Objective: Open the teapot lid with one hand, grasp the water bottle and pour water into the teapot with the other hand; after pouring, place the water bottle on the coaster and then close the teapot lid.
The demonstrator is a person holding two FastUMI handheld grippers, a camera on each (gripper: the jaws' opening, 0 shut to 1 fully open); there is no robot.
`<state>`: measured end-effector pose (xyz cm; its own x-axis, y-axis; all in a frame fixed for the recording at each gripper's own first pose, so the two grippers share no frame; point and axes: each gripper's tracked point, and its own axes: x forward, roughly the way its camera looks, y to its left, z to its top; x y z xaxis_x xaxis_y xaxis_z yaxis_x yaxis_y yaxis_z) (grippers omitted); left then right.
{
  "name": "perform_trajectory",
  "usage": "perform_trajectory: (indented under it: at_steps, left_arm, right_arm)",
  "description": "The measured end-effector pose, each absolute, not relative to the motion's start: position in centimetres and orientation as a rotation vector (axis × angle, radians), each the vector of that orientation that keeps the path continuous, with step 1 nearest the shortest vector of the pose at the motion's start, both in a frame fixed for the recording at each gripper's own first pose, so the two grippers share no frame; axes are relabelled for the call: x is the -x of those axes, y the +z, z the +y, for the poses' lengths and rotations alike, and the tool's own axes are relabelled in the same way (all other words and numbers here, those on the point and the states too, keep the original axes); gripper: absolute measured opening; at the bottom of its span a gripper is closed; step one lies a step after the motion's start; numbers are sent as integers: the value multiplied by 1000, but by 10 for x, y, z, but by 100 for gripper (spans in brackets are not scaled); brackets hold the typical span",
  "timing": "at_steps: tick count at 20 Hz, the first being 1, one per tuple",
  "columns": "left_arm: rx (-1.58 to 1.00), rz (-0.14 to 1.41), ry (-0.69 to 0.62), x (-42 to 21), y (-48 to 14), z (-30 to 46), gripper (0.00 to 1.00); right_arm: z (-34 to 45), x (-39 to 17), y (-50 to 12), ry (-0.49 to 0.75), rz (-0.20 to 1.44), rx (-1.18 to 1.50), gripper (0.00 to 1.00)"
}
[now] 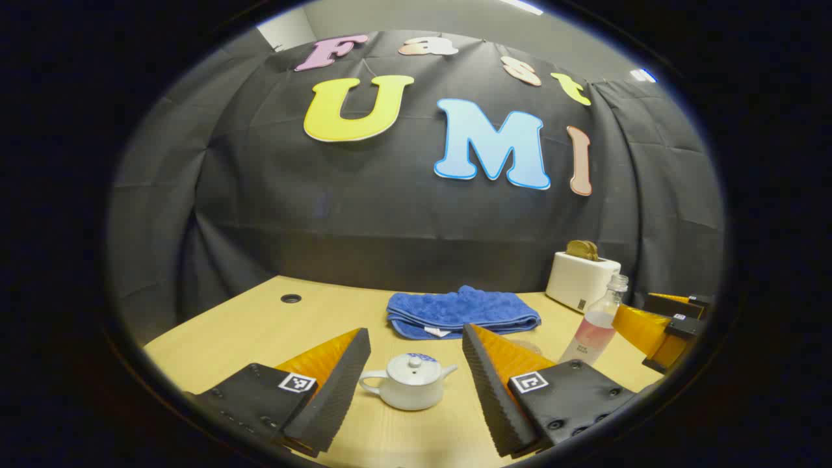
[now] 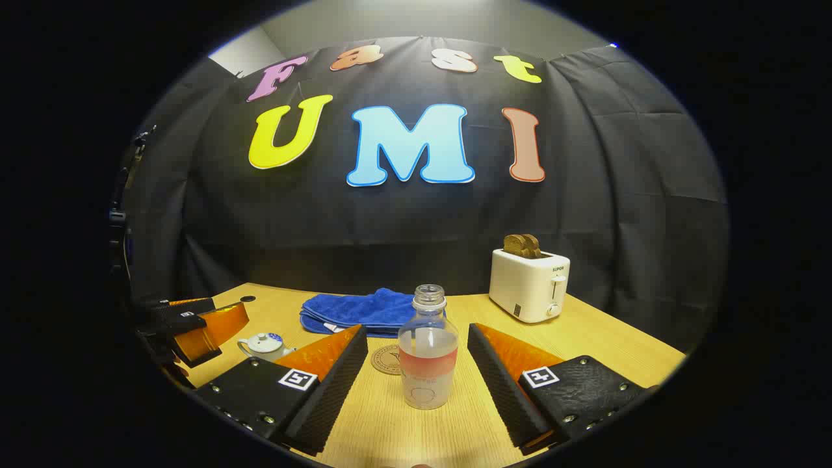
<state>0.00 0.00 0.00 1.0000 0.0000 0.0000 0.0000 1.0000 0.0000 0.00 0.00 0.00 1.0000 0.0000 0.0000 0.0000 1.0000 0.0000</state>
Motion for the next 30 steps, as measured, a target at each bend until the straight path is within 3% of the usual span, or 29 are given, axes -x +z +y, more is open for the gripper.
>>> perform_trajectory:
  at_steps: [11,21,23,24,28,30]
  left_arm:
    - [-16,59,-1,-30,-30,1,90]
    - [-31,68,11,-62,-52,5,83]
    - [-49,67,11,-66,-55,5,82]
    - [-63,68,11,-68,-56,4,80]
    - [-96,96,0,-72,-63,-2,56]
    - [-136,98,8,-74,-61,1,57]
  right_arm:
    - [-6,0,-11,-15,25,-8,99]
    - [-23,-2,-29,-50,65,-41,96]
    - [-25,-2,-32,-54,73,-49,99]
    - [-25,-3,-34,-56,77,-51,99]
    - [-27,-3,-41,-58,92,-56,99]
    - [-27,-4,-43,-58,97,-55,99]
